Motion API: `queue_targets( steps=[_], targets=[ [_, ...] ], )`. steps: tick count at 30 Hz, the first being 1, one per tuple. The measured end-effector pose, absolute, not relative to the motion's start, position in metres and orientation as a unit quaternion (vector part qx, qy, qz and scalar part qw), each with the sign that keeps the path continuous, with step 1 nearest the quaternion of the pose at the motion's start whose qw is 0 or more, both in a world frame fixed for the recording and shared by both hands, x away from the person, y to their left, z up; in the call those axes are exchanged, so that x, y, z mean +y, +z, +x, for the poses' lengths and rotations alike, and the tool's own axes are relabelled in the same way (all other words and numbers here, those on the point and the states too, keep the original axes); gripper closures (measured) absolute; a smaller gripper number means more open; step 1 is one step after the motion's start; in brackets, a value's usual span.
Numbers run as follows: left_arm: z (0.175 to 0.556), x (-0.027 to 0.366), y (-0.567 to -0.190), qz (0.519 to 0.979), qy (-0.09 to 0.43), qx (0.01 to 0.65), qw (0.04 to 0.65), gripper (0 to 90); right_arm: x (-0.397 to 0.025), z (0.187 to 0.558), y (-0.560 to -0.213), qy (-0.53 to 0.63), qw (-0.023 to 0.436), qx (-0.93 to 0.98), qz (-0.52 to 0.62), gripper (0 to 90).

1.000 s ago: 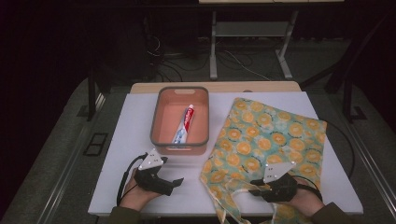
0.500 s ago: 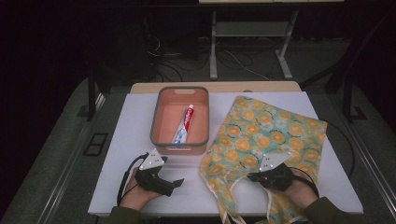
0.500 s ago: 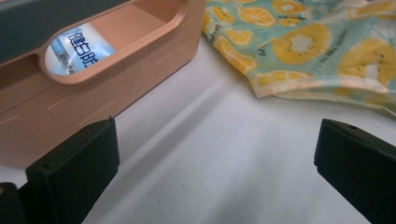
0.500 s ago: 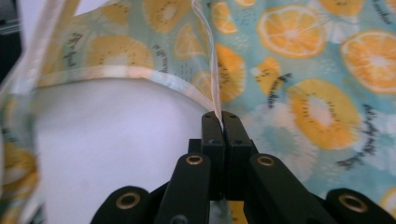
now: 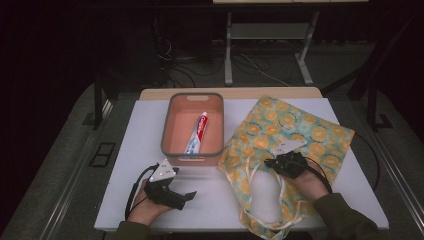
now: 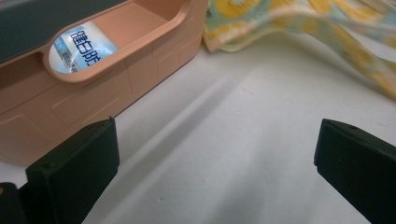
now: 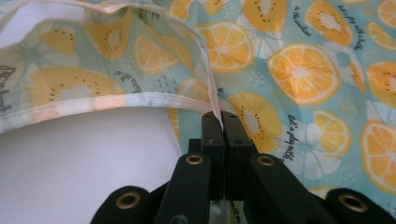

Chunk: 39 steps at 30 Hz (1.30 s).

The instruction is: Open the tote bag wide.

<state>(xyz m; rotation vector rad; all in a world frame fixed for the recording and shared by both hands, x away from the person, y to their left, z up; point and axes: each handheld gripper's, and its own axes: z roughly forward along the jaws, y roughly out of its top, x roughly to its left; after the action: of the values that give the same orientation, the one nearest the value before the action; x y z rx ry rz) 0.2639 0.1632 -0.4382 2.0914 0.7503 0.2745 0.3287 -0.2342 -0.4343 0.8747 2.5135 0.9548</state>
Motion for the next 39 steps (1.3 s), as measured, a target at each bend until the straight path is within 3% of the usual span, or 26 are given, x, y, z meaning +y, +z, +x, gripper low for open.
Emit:
queue_targets(
  steps=[6,8,9,10,12,16,22,33,37,39],
  targets=[
    [0.264,0.163,-0.438,0.841,0.110,0.301,0.436,0.0,-0.240,0.340,-0.437,0.339,0.137,0.872,0.326,88.5],
    [0.264,0.163,-0.438,0.841,0.108,0.301,0.436,0.0,-0.239,0.338,-0.437,0.339,0.133,0.874,0.321,78.1],
    [0.264,0.163,-0.438,0.841,0.108,0.301,0.436,0.0,-0.239,0.338,-0.437,0.339,0.133,0.874,0.321,78.1],
    [0.263,0.162,-0.438,0.842,0.108,0.299,0.436,0.0,-0.240,0.335,-0.434,0.351,0.125,0.872,0.318,64.5],
    [0.263,0.162,-0.438,0.843,0.108,0.298,0.435,0.0,-0.242,0.330,-0.428,0.367,0.117,0.866,0.318,52.6],
    [0.263,0.162,-0.438,0.843,0.106,0.297,0.435,0.0,-0.245,0.310,-0.414,0.391,0.101,0.865,0.298,41.9],
    [0.263,0.161,-0.438,0.842,0.106,0.298,0.436,0.0,-0.240,0.276,-0.404,0.421,0.070,0.869,0.253,39.7],
    [0.263,0.160,-0.439,0.843,0.104,0.298,0.435,0.0,-0.225,0.228,-0.419,0.411,0.001,0.892,0.188,39.4],
    [0.263,0.160,-0.439,0.844,0.103,0.297,0.434,0.0,-0.216,0.223,-0.427,0.391,-0.019,0.904,0.170,42.0],
    [0.263,0.160,-0.440,0.844,0.103,0.297,0.434,0.0,-0.212,0.222,-0.431,0.383,-0.029,0.909,0.164,47.5]
  ],
)
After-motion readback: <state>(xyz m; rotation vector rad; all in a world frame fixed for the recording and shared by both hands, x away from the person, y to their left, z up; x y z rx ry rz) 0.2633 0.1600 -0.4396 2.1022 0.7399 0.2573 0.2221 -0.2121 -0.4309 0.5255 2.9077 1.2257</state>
